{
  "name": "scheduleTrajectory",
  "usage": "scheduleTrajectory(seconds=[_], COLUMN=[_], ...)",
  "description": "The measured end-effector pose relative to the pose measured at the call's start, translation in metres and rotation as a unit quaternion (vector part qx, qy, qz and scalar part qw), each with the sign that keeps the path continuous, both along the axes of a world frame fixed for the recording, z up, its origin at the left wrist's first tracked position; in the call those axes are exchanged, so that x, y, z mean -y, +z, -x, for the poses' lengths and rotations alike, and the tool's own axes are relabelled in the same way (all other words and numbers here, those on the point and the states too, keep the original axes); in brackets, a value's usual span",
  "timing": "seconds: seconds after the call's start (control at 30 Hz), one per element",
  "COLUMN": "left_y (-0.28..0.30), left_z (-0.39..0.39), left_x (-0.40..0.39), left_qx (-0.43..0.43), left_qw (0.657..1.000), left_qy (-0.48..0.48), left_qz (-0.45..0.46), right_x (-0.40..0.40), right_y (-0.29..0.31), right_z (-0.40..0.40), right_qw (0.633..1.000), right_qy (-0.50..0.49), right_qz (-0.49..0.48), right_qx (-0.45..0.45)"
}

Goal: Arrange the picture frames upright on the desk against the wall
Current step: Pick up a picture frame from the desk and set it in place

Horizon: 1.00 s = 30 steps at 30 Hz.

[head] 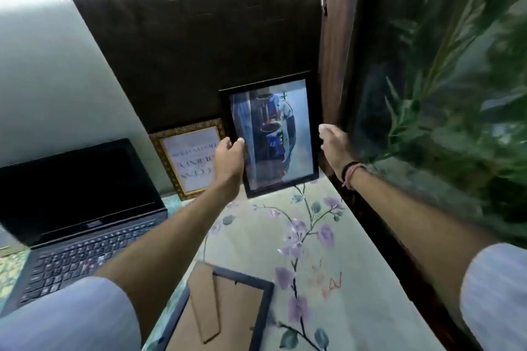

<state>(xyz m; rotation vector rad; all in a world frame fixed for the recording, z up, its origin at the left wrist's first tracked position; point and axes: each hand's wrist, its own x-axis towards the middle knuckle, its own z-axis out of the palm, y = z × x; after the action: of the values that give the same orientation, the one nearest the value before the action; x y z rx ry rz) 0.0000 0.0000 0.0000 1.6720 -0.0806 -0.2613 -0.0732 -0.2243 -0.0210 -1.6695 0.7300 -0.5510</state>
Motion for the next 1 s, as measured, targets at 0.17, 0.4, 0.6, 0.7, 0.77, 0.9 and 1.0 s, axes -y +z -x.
scheduleTrajectory(seconds=[0.17,0.4,0.6,0.7,0.77,0.9,1.0], left_y=[-0.019,-0.025,-0.007,-0.003,-0.004,-0.019,-0.027], left_z=[-0.011,-0.016,0.007,0.022,0.037,0.062,0.081], left_x=[0.009,-0.001,-0.065,-0.111,-0.153,-0.256,-0.345], left_qx=[-0.049,-0.063,0.004,-0.024,-0.06,-0.121,-0.162], left_qw=[0.999,0.997,0.997,0.994,0.986,0.97,0.948], left_qy=[0.019,0.025,0.005,0.012,0.038,0.101,0.154], left_qz=[0.013,0.024,0.072,0.11,0.149,0.188,0.229], right_x=[0.016,0.0,-0.034,-0.08,-0.118,-0.21,-0.311], right_y=[-0.008,-0.009,0.024,0.05,0.063,0.074,0.071], right_z=[-0.03,-0.026,-0.006,0.004,0.004,0.01,0.035], right_qw=[0.996,0.995,0.999,0.996,0.992,0.974,0.985], right_qy=[0.046,0.028,0.039,0.082,0.108,0.153,0.053], right_qz=[-0.069,-0.063,-0.028,0.026,0.068,0.153,0.161], right_qx=[-0.028,-0.069,-0.009,-0.006,-0.023,-0.062,-0.007])
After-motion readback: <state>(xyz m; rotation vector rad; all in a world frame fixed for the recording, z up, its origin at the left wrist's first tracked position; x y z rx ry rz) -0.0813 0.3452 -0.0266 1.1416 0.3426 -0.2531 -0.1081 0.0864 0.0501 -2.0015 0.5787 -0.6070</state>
